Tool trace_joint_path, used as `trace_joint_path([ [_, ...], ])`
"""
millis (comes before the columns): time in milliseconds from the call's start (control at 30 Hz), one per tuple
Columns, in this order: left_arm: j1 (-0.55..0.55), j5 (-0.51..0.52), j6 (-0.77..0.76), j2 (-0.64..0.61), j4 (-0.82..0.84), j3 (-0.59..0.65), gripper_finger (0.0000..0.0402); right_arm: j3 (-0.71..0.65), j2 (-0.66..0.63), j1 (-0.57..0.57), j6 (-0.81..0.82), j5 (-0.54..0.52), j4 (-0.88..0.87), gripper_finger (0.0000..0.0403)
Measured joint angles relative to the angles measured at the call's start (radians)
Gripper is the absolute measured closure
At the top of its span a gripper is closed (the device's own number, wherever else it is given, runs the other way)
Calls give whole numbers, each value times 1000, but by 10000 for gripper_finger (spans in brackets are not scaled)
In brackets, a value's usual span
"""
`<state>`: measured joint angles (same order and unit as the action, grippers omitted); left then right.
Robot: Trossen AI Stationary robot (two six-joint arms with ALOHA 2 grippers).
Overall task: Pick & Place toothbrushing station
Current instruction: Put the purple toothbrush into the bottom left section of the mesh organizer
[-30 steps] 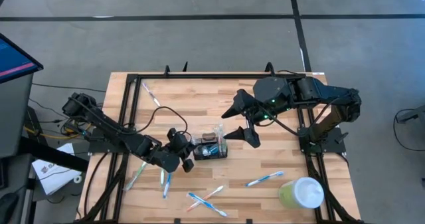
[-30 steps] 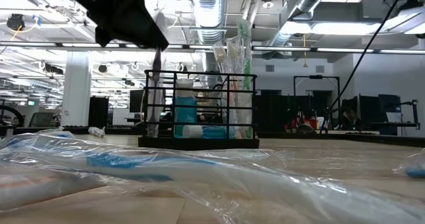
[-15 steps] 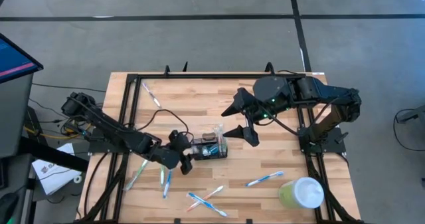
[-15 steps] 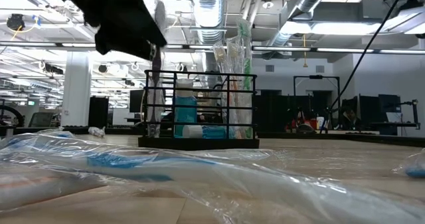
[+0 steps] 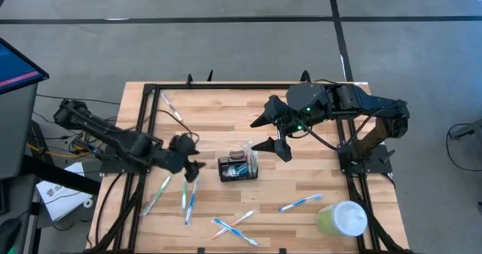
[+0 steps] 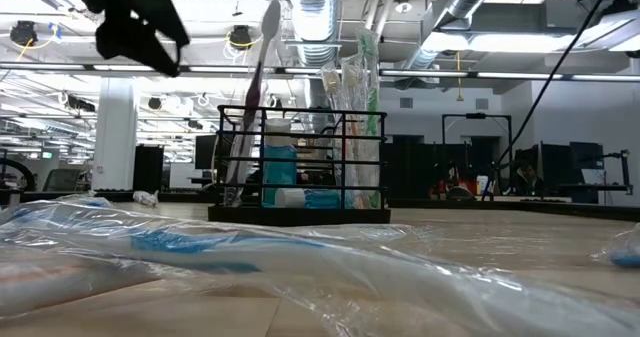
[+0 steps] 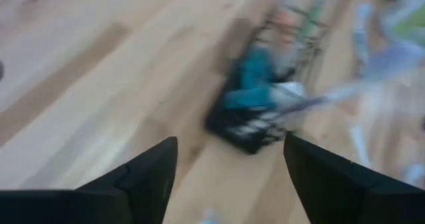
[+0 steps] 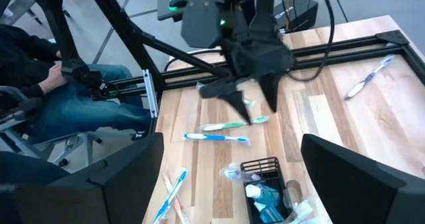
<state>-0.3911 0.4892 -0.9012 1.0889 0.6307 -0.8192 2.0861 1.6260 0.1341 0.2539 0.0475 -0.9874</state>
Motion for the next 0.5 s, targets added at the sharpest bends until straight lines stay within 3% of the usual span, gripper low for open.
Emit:
trace_joint_path([
  [100, 71, -12, -53, -33, 85, 0, 151, 0, 0, -10, 0, 0, 0, 56],
  [500, 491, -300, -104, -43, 281, -1, 181, 0, 0, -47, 13, 1, -5, 56],
])
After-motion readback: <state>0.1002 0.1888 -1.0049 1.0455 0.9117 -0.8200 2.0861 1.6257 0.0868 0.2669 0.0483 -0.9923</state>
